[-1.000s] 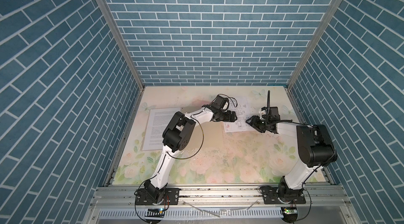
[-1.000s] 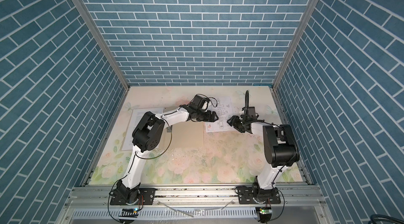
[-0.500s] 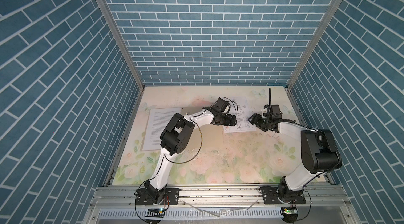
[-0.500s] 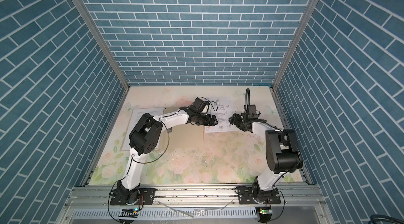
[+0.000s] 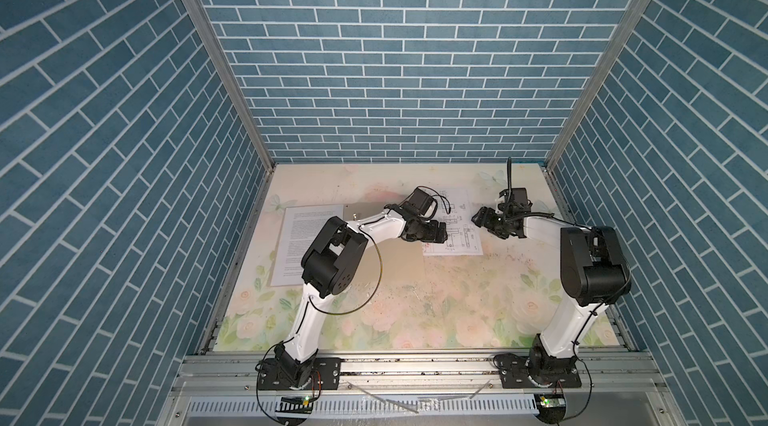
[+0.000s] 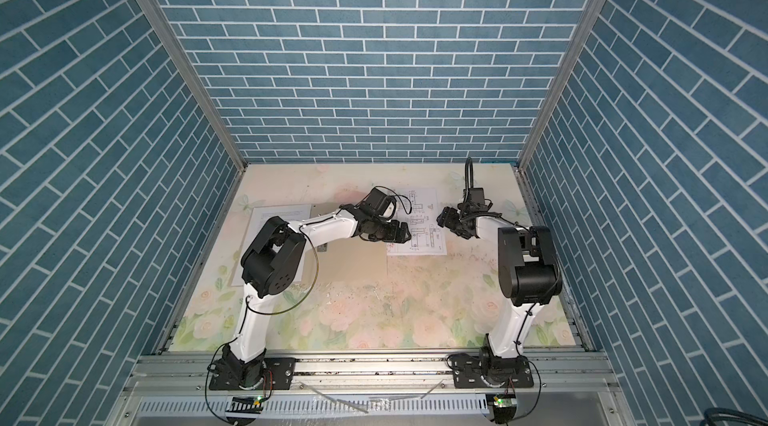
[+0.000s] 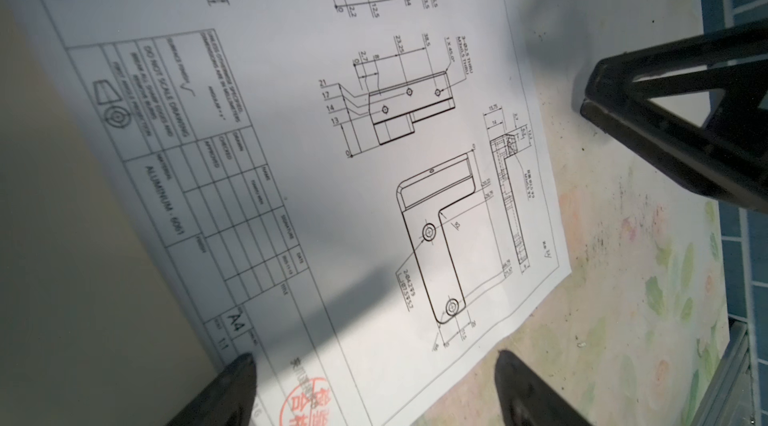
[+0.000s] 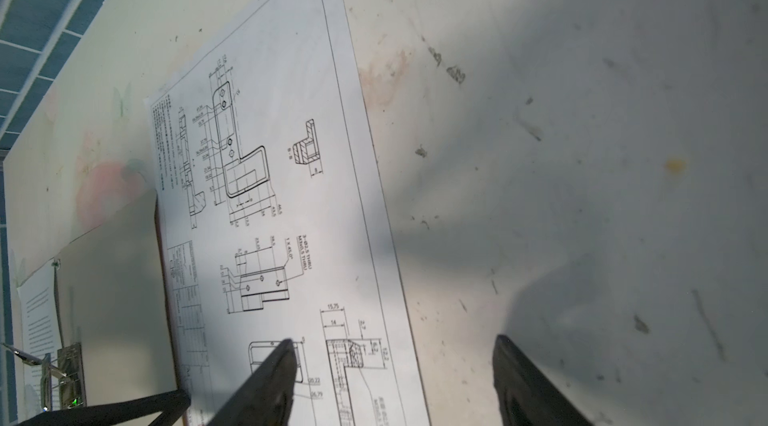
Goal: Put the files into the folder
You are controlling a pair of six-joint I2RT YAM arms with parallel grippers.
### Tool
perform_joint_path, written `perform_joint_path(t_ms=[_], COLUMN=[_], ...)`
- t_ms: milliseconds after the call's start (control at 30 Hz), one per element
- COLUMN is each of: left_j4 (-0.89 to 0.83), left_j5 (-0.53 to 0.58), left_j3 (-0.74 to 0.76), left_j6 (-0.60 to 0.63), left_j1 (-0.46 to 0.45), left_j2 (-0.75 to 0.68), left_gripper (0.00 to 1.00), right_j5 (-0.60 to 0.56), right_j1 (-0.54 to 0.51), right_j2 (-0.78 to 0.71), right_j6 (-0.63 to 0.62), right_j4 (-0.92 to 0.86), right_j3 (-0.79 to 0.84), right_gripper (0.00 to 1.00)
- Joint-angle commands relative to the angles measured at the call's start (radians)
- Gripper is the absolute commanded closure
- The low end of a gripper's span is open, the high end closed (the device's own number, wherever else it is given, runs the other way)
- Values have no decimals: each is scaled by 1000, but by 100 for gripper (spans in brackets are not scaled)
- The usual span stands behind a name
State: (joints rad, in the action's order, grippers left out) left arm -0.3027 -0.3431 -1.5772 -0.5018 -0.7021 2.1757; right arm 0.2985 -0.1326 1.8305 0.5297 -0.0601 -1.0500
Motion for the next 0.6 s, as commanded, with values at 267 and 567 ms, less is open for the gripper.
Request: perform_joint_path(t_ms=[267, 567], left_j4=[-45, -4], left_j5=[-66, -80], left_j3=[6, 62], left_j6=[-4, -25], left_j1=[-89, -135], left_j2=[55, 25], left_gripper=[12, 13], right_j5=[27, 65], right_j1=[2, 1], right_j2=[-108, -241], right_j6=[21, 103], right_j4=[2, 73], right_j3=[151, 361], right_gripper=[28, 33])
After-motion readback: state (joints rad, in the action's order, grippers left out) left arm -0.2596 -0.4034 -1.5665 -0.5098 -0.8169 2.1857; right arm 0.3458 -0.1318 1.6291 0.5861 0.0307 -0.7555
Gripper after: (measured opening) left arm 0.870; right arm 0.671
